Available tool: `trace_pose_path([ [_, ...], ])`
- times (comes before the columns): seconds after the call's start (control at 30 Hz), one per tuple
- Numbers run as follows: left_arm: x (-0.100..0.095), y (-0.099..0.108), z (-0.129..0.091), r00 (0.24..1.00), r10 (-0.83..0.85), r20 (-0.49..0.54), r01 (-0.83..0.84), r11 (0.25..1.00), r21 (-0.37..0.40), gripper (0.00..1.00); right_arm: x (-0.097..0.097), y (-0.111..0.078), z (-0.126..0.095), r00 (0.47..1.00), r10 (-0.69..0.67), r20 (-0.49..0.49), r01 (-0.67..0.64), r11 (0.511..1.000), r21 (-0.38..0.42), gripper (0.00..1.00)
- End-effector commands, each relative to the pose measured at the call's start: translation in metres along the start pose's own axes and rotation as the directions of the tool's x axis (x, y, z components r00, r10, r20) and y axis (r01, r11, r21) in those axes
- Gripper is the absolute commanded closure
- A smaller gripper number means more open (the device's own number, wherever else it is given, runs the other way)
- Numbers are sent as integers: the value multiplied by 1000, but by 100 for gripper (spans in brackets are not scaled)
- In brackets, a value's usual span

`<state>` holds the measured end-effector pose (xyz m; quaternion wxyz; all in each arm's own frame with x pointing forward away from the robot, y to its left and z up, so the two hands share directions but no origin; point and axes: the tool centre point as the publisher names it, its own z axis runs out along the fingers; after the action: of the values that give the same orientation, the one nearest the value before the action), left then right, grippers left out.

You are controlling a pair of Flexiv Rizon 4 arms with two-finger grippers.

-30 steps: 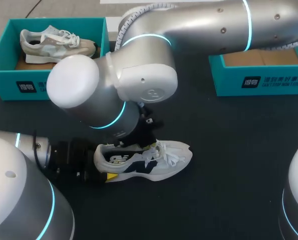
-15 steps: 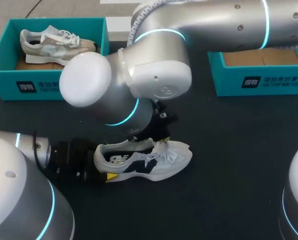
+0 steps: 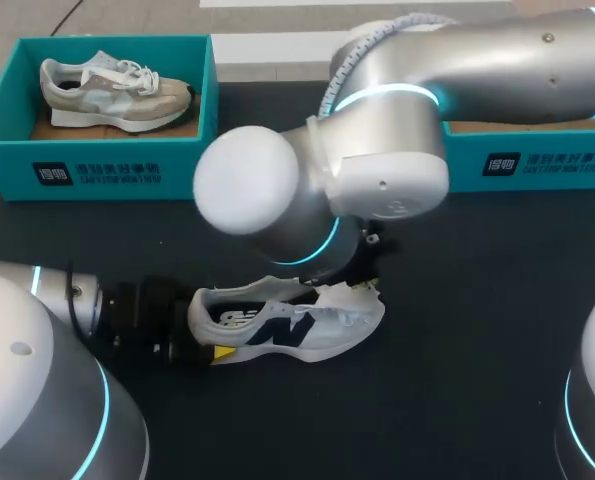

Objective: Take the shoe out of the shoebox, open the shoe tongue, remove and reinsert the insole, then place the shoe into the shoebox

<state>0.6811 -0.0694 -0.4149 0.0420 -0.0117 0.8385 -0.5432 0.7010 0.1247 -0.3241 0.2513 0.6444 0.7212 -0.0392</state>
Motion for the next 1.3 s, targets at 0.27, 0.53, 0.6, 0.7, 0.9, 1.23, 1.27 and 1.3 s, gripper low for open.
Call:
trace_pose_path([
  [0.27,2,3,-1,1000,0,0,0,1000,-5,100,-9,-11,51,952,284,-114,-283,959,19,100],
  [0.53,2,3,-1,1000,0,0,0,1000,-5,100,3,-12,70,952,263,-160,-261,965,32,96],
  [0.6,2,3,-1,1000,0,0,0,1000,-5,100,6,-12,72,953,253,-165,-251,967,34,79],
  [0.7,2,3,-1,1000,0,0,0,1000,-5,100,7,-11,72,954,248,-166,-247,969,32,70],
  [0.9,2,3,-1,1000,0,0,0,1000,-5,100,3,-8,64,958,250,-141,-250,968,23,63],
  [1.23,2,3,-1,1000,0,0,0,1000,-5,100,-3,5,23,965,244,-100,-250,967,-51,57],
  [1.27,2,3,-1,1000,0,0,0,1000,-5,100,-3,6,20,965,243,-97,-249,967,-55,57],
  [1.3,2,3,-1,1000,0,0,0,1000,-5,100,-2,7,16,966,239,-94,-246,967,-63,56],
])
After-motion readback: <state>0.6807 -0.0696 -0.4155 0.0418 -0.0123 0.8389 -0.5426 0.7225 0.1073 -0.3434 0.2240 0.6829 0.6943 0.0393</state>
